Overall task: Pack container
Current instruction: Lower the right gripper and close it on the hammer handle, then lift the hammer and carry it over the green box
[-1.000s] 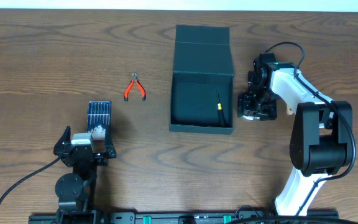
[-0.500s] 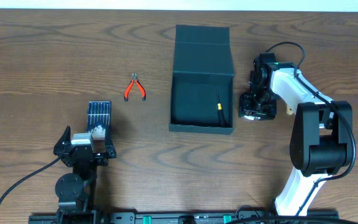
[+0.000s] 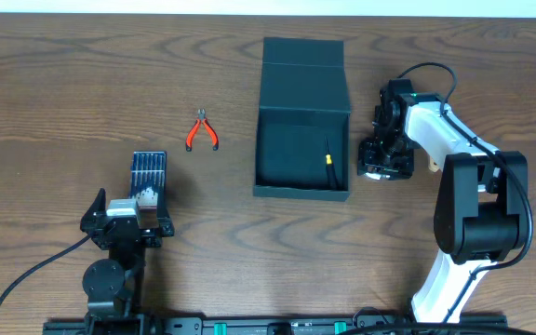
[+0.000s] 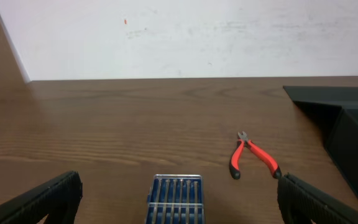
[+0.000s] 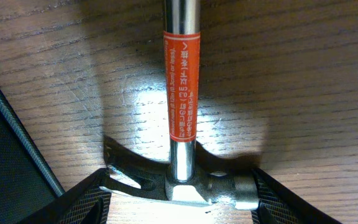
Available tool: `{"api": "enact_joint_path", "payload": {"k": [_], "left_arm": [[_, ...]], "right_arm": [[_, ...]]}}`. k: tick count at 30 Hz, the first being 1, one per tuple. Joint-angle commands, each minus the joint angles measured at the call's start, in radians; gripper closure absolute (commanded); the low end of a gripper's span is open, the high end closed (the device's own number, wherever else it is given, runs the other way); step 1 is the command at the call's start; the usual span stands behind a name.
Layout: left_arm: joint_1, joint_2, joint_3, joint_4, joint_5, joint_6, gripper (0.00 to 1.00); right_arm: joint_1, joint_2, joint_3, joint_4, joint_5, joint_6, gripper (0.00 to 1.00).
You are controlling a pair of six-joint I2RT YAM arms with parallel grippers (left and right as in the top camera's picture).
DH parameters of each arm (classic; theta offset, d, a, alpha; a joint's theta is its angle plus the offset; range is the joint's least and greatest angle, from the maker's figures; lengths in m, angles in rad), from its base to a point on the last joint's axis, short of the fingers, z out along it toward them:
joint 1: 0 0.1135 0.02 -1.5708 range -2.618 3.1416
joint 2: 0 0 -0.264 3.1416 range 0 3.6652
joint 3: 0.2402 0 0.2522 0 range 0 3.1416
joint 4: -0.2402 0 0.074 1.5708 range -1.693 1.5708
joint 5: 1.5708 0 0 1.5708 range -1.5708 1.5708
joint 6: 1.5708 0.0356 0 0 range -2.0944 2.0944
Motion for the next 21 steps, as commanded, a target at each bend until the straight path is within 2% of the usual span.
{"api": "enact_joint_path", "payload": {"k": [1,21], "left_arm": [[-0.005,-0.006,-0.029,-0.018,-0.001,0.009,0.01],[-0.005,-0.006,-0.029,-0.018,-0.001,0.009,0.02]], "right_arm": [[-0.007,-0.003,-0.015,0.006,-0.013,-0.007,0.67],[-0.007,-0.003,0.195,-0.106,-0.002,-0.027,0.71]]}}
